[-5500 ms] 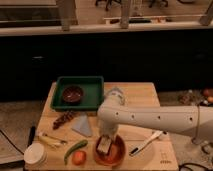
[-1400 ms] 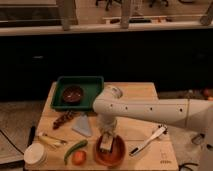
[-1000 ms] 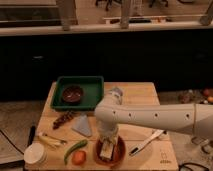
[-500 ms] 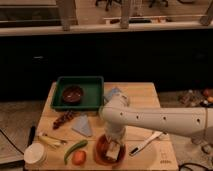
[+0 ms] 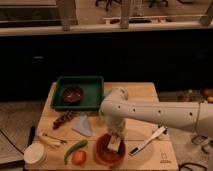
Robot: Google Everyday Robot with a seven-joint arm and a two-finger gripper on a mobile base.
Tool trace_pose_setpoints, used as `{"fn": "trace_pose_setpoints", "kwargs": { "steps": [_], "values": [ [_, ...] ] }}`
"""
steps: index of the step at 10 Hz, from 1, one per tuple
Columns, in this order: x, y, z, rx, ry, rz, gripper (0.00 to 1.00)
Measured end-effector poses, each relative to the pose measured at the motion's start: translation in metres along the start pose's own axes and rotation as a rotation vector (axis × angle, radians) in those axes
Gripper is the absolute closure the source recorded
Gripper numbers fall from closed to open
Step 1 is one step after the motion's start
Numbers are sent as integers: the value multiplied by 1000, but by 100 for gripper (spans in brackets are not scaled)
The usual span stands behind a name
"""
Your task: Wipe red bowl with eraser
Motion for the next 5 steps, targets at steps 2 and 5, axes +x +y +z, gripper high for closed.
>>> {"fn": "trace_pose_setpoints", "kwargs": {
  "steps": [2, 5],
  "values": [
    [-4, -14, -1, 3, -3, -50, 100],
    [-20, -33, -1, 22, -23, -123, 100]
  ]
}}
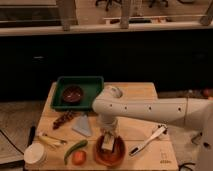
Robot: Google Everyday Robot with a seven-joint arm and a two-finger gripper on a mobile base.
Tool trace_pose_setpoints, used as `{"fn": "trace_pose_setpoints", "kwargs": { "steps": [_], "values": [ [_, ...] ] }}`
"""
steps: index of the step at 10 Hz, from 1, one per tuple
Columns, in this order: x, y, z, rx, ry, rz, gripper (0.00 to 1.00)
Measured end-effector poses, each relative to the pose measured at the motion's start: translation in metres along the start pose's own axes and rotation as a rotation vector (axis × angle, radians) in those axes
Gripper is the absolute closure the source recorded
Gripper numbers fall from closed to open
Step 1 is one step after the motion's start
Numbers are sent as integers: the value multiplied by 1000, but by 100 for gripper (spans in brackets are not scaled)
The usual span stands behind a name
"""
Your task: Wipe red bowl with eraser
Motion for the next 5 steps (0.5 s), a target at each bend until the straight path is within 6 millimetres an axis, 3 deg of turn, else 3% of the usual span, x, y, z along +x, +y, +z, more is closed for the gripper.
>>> {"fn": "trace_pose_setpoints", "kwargs": {
  "steps": [3, 5],
  "values": [
    [-15, -5, 2, 18, -21, -27, 100],
    [-25, 2, 3, 23, -29, -11, 100]
  ]
}}
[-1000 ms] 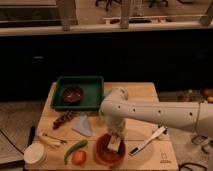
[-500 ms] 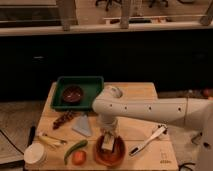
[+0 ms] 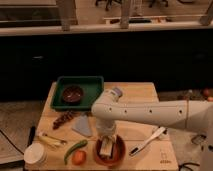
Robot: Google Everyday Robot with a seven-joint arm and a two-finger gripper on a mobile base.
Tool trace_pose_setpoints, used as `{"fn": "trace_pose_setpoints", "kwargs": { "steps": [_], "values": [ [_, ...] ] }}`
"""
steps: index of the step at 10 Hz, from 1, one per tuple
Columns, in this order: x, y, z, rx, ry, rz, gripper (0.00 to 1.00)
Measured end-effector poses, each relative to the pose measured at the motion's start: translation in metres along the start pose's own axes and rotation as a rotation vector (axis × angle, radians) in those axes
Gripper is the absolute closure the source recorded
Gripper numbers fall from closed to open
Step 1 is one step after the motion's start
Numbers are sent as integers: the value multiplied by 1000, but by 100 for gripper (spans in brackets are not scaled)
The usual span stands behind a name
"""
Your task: Wipe red bowl with eraser
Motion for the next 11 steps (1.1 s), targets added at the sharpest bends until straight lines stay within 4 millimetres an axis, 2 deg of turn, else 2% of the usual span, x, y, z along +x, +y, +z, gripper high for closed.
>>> {"fn": "trace_pose_setpoints", "kwargs": {
  "steps": [3, 6, 9, 11],
  "values": [
    [-1, 14, 0, 1, 4, 54, 100],
    [11, 38, 0, -13, 20, 121, 100],
    [23, 40, -3, -8, 34, 147, 100],
    [25, 32, -4, -3, 35, 131, 100]
  ]
}}
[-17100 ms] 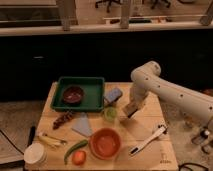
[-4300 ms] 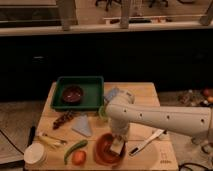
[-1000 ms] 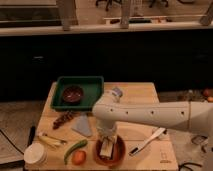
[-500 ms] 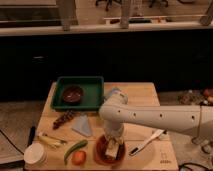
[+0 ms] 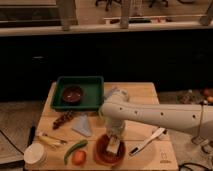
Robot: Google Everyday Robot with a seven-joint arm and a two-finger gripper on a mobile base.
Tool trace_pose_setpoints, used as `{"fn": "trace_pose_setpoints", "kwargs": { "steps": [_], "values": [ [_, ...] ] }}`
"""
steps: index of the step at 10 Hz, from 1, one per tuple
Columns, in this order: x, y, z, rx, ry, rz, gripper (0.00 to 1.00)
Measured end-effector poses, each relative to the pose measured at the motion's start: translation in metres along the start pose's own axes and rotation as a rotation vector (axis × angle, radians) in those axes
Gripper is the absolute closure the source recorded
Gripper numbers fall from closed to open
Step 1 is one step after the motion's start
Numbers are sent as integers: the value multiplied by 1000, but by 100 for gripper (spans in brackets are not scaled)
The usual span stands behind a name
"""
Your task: Wipe red bowl with eraser
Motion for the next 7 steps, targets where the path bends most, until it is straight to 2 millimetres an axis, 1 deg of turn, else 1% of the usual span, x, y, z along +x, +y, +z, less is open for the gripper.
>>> {"fn": "trace_pose_setpoints", "kwargs": {
  "steps": [1, 4, 7],
  "values": [
    [-1, -5, -1, 2, -3, -16, 100],
    [-7, -13, -2, 8, -16, -44, 100],
    [-12, -16, -3, 14, -27, -62, 100]
  ]
}}
